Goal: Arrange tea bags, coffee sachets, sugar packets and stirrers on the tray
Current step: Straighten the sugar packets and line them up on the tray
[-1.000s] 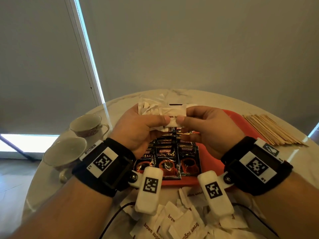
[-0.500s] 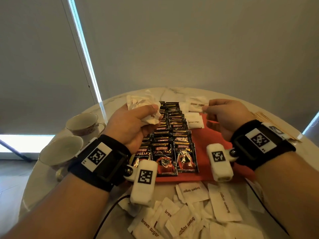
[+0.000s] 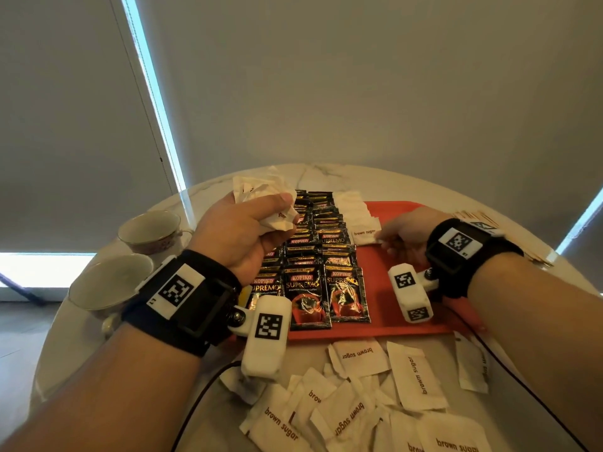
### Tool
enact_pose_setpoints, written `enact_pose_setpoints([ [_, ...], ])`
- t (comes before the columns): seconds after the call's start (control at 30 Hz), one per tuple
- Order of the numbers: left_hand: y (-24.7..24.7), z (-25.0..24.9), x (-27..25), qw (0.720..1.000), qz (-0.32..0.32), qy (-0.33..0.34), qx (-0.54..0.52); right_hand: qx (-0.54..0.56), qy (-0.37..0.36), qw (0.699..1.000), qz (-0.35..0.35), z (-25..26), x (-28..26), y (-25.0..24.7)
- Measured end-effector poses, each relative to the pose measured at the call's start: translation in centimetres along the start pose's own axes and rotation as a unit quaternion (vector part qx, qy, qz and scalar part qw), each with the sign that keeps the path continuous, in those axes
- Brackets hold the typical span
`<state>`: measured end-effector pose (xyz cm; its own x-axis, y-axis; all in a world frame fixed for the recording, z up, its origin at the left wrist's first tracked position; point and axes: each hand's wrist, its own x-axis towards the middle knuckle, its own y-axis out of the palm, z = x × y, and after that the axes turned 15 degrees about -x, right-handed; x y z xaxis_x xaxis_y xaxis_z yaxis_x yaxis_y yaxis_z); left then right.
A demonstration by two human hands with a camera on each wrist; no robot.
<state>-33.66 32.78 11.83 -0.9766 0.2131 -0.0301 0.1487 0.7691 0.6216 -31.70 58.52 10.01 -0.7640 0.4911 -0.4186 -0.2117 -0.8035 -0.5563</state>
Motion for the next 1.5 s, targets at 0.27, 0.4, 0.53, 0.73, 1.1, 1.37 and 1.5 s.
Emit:
enact_pose_setpoints([
  [0.27,-0.1,-0.1,0.0,1.000,0.005,-0.006,0.001,0.057,-0.034,0.997,-0.049,-0.7,-0.3,0.3],
  [0.4,0.2,0.0,-0.2,0.999,0.003,-0.037,-0.019,0.061,-0.024,0.997,0.038,-0.2,-1.5,0.6],
  [0.53,0.4,-0.1,-0.6,0.996,-0.001,-0.064,-0.056,0.091,-0.042,0.994,0.039,0.3,-2.1,0.8],
  [0.73,0.5,0.2,-0.7,0.996,0.032,-0.071,-0.045,0.145,-0.221,0.956,0.125,1.7,-6.6,3.2],
  [1.1,0.6,0.3,-1.2,0.996,0.075,-0.025,0.028,0.165,-0.310,0.927,0.129,1.3,-9.1,4.8],
  [1.37,0.5,0.1,-1.6,0.990,0.132,-0.041,0.023,0.264,-0.293,0.914,0.098,1.2,-9.3,5.1],
  [1.5,0.6,0.0,-1.4,0.991,0.122,-0.046,0.011,0.332,-0.290,0.895,0.072,1.4,-9.2,5.1],
])
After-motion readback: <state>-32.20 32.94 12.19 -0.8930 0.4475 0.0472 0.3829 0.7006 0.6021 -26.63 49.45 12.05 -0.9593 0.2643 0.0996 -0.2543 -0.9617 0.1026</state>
